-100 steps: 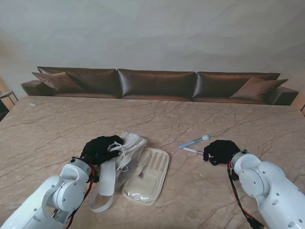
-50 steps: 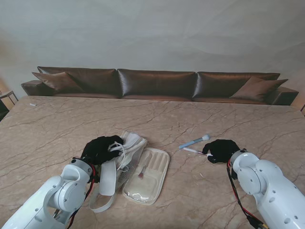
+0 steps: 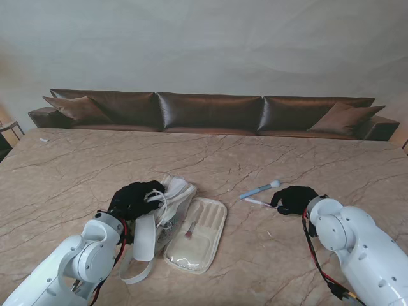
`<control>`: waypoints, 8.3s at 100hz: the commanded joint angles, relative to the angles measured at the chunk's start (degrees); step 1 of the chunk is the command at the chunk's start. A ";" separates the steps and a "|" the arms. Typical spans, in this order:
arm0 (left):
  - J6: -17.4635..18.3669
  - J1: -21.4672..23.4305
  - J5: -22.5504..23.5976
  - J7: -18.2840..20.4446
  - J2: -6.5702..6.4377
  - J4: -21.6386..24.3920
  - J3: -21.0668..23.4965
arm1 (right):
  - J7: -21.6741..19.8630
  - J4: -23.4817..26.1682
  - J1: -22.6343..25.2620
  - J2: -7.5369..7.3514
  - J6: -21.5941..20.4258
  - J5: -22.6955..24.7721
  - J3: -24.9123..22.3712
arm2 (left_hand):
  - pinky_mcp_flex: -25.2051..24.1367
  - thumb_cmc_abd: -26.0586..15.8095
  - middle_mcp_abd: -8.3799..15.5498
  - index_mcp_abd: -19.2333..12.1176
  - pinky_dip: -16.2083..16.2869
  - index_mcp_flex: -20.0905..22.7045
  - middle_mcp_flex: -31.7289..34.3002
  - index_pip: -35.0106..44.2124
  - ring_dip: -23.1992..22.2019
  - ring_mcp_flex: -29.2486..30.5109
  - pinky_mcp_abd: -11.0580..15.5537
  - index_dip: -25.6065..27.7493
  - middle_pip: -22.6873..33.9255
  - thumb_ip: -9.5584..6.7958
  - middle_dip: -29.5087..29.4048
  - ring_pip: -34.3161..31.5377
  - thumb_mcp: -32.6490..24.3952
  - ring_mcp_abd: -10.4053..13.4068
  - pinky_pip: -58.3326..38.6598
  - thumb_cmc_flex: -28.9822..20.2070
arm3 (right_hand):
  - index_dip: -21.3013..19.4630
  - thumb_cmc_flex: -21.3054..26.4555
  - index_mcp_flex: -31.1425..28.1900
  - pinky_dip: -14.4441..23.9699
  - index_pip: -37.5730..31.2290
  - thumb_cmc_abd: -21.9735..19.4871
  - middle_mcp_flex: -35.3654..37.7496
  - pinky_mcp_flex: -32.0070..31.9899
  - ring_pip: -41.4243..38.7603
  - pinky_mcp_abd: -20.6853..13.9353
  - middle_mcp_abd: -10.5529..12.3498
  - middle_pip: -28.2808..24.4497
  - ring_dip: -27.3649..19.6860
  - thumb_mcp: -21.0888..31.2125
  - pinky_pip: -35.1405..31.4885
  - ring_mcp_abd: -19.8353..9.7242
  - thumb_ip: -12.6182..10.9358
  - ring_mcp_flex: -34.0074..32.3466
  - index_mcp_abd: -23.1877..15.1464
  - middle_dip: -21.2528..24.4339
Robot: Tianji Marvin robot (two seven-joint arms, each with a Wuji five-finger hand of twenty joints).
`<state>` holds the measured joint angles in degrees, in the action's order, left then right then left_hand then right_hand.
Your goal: Pack the cosmetics bag
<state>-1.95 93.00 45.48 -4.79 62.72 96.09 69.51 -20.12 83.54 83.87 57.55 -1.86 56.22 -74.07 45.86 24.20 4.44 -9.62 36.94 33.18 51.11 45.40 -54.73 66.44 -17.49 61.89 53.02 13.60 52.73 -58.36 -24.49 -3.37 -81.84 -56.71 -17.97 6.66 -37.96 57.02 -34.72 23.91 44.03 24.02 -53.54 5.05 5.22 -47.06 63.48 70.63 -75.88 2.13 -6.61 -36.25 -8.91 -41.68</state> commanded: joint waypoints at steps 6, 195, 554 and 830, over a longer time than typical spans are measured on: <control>0.03 0.43 -0.16 0.04 0.30 -0.12 0.29 | -0.66 0.01 1.20 0.04 -1.44 -0.41 0.97 | -0.24 -9.01 10.93 -7.28 0.12 6.18 0.53 20.22 -0.07 -0.65 -1.10 2.73 0.69 -3.55 1.16 -0.80 -8.37 1.10 -2.10 -8.22 | -4.11 -3.37 -7.35 0.38 -4.72 0.49 5.39 1.84 -2.08 1.00 0.56 -3.05 1.26 -2.39 -2.92 2.55 2.08 -3.54 -2.19 -4.09; -0.41 0.66 -0.36 -0.12 0.37 0.16 -0.13 | 1.15 -2.05 1.05 0.23 -6.34 -6.32 3.87 | -0.05 -9.24 10.93 -7.44 0.28 6.25 0.45 20.19 -0.35 -0.67 -1.02 3.03 0.66 -3.63 1.30 -0.99 -7.76 1.17 -2.19 -8.45 | -9.12 -5.19 -9.05 3.25 -3.11 -2.44 0.84 2.53 -0.61 0.18 -0.28 1.94 0.80 -9.17 -6.61 2.39 3.37 -1.19 -2.74 1.51; 0.37 0.41 0.01 1.67 -0.02 0.00 0.05 | 39.08 -7.75 -4.66 1.77 -14.93 10.12 13.92 | -0.28 -9.17 10.88 -7.26 0.26 6.22 0.42 20.07 -0.48 -0.82 -0.99 2.82 0.54 -3.60 1.33 -0.56 -7.94 1.04 -2.10 -8.47 | -27.35 11.02 -17.70 3.66 -19.29 19.01 6.11 -1.89 -5.26 -1.15 7.12 -3.01 2.54 9.16 2.28 -3.07 21.14 -0.32 -19.20 -9.54; 2.65 0.38 0.49 5.07 -0.67 1.99 -0.10 | 54.69 -39.53 -30.98 12.89 -38.15 -6.59 52.61 | -1.52 -10.00 11.25 -7.74 0.95 6.04 -0.17 20.06 -0.73 -1.74 -0.80 3.65 0.44 -3.84 1.46 0.04 -5.92 0.79 -1.32 -9.45 | -23.62 12.58 -18.25 3.96 -20.87 21.86 6.59 -5.51 -4.12 -0.57 6.76 -2.75 0.96 10.83 5.57 -3.08 22.60 2.21 -18.08 -9.18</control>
<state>0.72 93.00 46.09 0.07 61.88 97.83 69.71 33.52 43.97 53.02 71.10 -40.41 49.40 -21.57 44.39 24.18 4.46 -9.74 36.94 32.70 50.91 46.44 -54.63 64.79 -17.50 61.95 52.67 13.60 53.27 -58.11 -24.46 -3.53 -81.92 -56.76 -41.46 18.02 -51.53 60.66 -47.61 49.34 50.17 19.30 -57.21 4.85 11.53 -49.08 64.73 79.19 -69.91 -0.23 18.53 -33.79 -23.96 -51.01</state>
